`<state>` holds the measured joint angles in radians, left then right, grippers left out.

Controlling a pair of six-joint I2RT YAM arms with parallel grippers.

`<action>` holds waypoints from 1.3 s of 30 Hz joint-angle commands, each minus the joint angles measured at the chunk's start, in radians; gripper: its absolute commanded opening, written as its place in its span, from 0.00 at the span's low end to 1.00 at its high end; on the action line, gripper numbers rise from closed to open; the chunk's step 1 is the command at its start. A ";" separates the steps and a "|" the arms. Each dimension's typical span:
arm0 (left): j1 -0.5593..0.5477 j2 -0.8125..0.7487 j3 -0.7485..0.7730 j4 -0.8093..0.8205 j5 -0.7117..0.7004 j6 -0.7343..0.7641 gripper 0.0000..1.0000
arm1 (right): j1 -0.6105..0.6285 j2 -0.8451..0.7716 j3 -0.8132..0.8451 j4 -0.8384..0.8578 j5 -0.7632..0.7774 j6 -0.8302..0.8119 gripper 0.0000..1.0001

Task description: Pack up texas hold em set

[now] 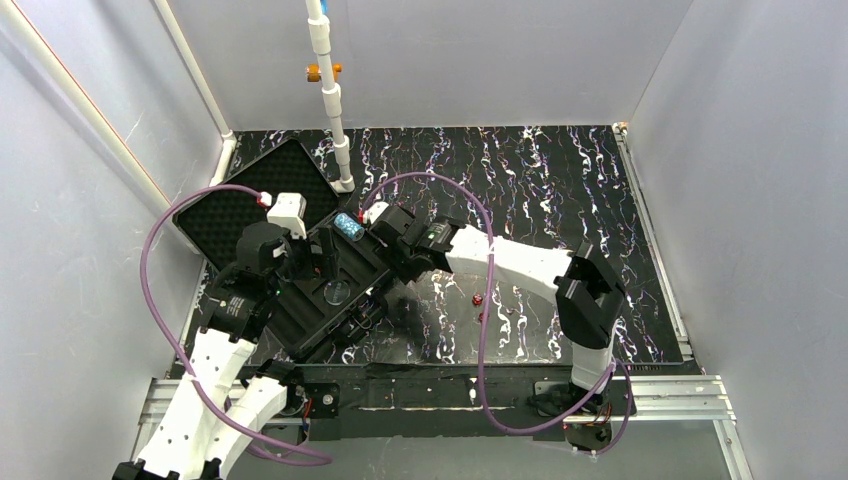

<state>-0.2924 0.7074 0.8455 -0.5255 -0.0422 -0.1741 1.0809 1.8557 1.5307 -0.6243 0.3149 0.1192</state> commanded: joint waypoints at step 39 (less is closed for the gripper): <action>-0.005 -0.092 0.015 -0.030 -0.242 0.007 0.93 | -0.099 0.414 0.597 0.041 -0.228 -0.102 0.01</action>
<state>-0.2924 0.6136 0.8455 -0.5488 -0.2569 -0.1749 0.9764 2.2555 2.0377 -0.6304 0.1177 0.0299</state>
